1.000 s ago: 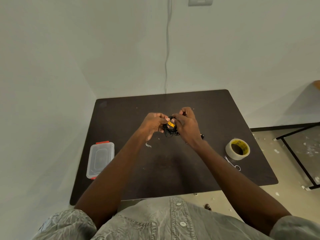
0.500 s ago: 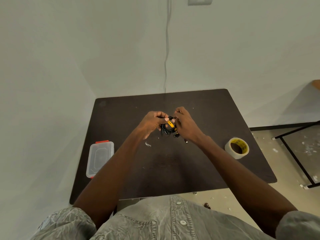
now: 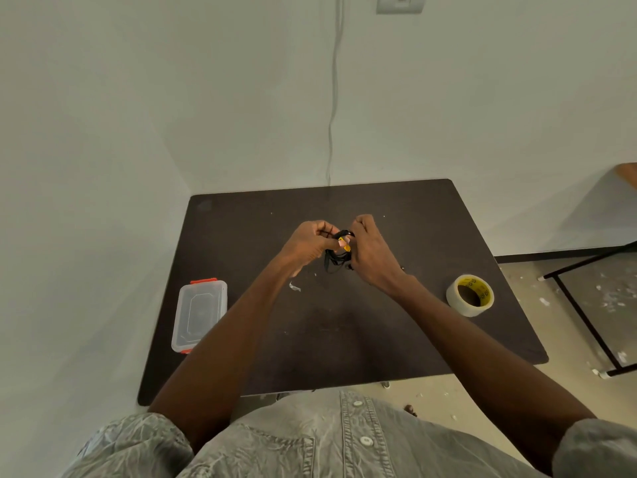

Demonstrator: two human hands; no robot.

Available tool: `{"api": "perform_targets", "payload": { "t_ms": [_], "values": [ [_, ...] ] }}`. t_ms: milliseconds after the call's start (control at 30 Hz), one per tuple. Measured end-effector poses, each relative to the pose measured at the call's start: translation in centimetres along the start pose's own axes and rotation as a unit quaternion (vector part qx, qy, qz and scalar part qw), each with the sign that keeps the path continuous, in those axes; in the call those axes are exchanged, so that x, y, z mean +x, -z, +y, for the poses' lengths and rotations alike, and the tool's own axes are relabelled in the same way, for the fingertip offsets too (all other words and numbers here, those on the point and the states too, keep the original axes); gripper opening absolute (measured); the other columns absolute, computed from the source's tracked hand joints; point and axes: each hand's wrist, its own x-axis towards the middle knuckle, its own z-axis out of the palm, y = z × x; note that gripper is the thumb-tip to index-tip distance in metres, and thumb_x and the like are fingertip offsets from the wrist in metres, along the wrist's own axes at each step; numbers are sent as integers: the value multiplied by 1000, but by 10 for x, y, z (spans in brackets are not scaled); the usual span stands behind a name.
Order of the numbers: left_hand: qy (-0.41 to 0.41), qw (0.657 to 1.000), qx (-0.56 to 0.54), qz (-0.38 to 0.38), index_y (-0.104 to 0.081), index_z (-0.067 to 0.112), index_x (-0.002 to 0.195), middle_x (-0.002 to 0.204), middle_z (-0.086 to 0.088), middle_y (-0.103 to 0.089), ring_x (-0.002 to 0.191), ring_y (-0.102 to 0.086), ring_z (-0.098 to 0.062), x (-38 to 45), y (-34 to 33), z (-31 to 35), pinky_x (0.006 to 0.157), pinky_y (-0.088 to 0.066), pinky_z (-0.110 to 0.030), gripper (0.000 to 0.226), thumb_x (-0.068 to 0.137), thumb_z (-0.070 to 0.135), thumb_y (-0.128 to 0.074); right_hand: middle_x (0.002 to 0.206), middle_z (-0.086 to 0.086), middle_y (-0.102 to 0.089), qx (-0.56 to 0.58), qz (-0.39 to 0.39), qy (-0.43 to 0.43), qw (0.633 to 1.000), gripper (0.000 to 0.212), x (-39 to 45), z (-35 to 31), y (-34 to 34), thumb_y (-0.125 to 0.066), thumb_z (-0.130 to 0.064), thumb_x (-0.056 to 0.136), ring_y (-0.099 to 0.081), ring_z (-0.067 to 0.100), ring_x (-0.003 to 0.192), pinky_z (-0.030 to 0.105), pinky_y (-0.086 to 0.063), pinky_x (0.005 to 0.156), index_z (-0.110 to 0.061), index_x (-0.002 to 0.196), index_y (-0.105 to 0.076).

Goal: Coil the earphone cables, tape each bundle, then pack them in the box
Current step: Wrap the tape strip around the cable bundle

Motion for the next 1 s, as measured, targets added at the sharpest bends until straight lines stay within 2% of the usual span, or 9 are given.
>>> {"api": "perform_targets", "payload": {
  "t_ms": [67, 167, 333, 400, 500, 600, 700, 867, 1000],
  "values": [
    [7, 1000, -9, 19, -67, 8, 89, 73, -1, -65, 59, -54, -3, 0, -4, 2, 50, -38, -14, 18, 76, 13, -78, 104, 16, -49, 17, -3, -14, 1000, 10, -2, -4, 1, -49, -7, 94, -47, 24, 71, 35, -43, 61, -1, 101, -52],
    [29, 999, -26, 31, -66, 11, 81, 68, -3, -63, 64, -51, -11, 2, -5, 3, 53, -34, -22, 13, 73, 14, -76, 96, 10, -52, 38, -3, -47, 998, 14, -5, -8, 2, -41, -16, 101, -51, 25, 69, 34, -40, 58, -6, 101, -50],
    [58, 992, -108, 35, -67, 9, 88, 75, -8, -64, 73, -56, -20, -3, -10, 0, 69, -41, -34, 29, 61, 13, -72, 97, 7, -54, 25, 11, -52, 998, 20, -6, -12, 0, -36, -23, 103, -53, 22, 71, 41, -49, 62, -9, 102, -51],
    [63, 988, -133, 41, -65, 9, 80, 71, -7, -62, 69, -56, -20, -4, -13, -1, 69, -43, -34, 22, 60, 12, -70, 98, 9, -55, 24, 24, -46, 998, 18, -7, -13, 0, -40, -20, 102, -53, 23, 72, 41, -49, 63, -6, 103, -52],
    [73, 980, -171, 70, -63, 10, 68, 67, -7, -61, 63, -56, -18, -6, -16, 0, 62, -43, -30, 9, 62, 6, -69, 101, 13, -56, 22, 34, -40, 998, 16, -7, -16, 0, -47, -17, 99, -55, 25, 76, 37, -48, 66, -3, 104, -53],
    [79, 970, -209, 100, -70, 5, 75, 74, -13, -66, 71, -61, -22, -5, -21, -5, 71, -48, -37, 17, 58, 6, -72, 105, 13, -59, 20, 46, -49, 998, 17, -5, -14, -1, -48, -16, 99, -58, 24, 82, 32, -47, 68, -3, 107, -57],
    [82, 962, -228, 125, -72, 4, 78, 76, -12, -69, 74, -64, -24, -5, -26, -9, 80, -53, -42, 15, 64, 2, -74, 101, 15, -64, 16, 63, -34, 997, 18, -2, -9, -3, -51, -12, 99, -60, 26, 84, 27, -41, 68, -1, 107, -63],
    [63, 952, -265, 142, -72, 2, 84, 83, -14, -70, 81, -65, -24, -8, -30, -10, 89, -53, -42, 13, 74, -6, -70, 90, 16, -64, 58, 41, 2, 997, 22, 2, -7, 4, -50, -4, 95, -59, 29, 81, 35, -46, 70, 1, 107, -67],
    [49, 939, -311, 141, -71, 0, 87, 82, -14, -69, 79, -64, -25, -12, -32, -11, 86, -54, -39, 12, 78, -6, -68, 98, 17, -61, 52, 12, -4, 999, 29, 3, -6, 3, -49, 3, 94, -57, 27, 89, 22, -39, 76, 2, 119, -63]
  ]
}}
